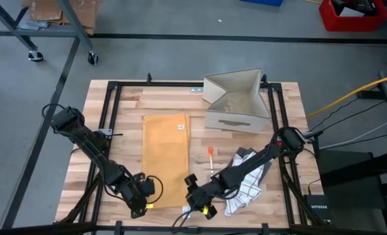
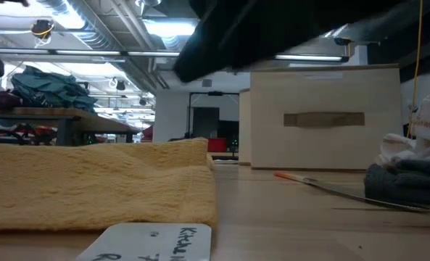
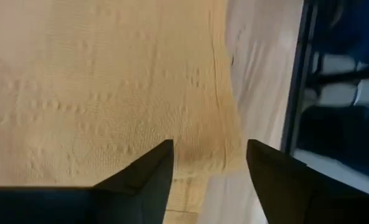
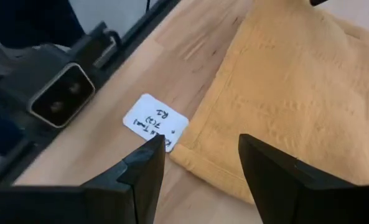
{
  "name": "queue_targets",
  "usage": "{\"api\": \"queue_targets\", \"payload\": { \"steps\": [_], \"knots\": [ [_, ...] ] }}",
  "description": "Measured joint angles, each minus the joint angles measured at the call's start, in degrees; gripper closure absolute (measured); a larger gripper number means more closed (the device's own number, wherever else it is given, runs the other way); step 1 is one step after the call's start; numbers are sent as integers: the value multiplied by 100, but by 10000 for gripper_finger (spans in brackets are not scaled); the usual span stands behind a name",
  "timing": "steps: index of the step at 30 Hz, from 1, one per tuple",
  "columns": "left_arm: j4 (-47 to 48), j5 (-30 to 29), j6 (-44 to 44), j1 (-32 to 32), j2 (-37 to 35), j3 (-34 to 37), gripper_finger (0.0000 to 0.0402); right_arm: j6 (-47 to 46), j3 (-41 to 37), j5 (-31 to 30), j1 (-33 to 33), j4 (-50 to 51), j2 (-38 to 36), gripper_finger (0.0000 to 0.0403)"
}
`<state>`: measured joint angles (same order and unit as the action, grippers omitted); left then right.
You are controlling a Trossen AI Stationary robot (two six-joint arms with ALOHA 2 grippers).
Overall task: Fold towel
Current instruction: Fold the orange kitchen towel
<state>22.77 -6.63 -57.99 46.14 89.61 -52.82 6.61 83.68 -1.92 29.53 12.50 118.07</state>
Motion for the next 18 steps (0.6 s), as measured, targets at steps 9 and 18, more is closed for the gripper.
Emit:
{"api": "queue_targets", "payload": {
  "steps": [9, 18],
  "knots": [
    [-948, -7, 686, 133, 773, -5, 198, 90, 0, -474, 8, -263, 538, 194],
    [-981, -64, 679, 154, 1351, -28, 198, -83, 28, -493, -63, -340, 864, 194]
  ]
}}
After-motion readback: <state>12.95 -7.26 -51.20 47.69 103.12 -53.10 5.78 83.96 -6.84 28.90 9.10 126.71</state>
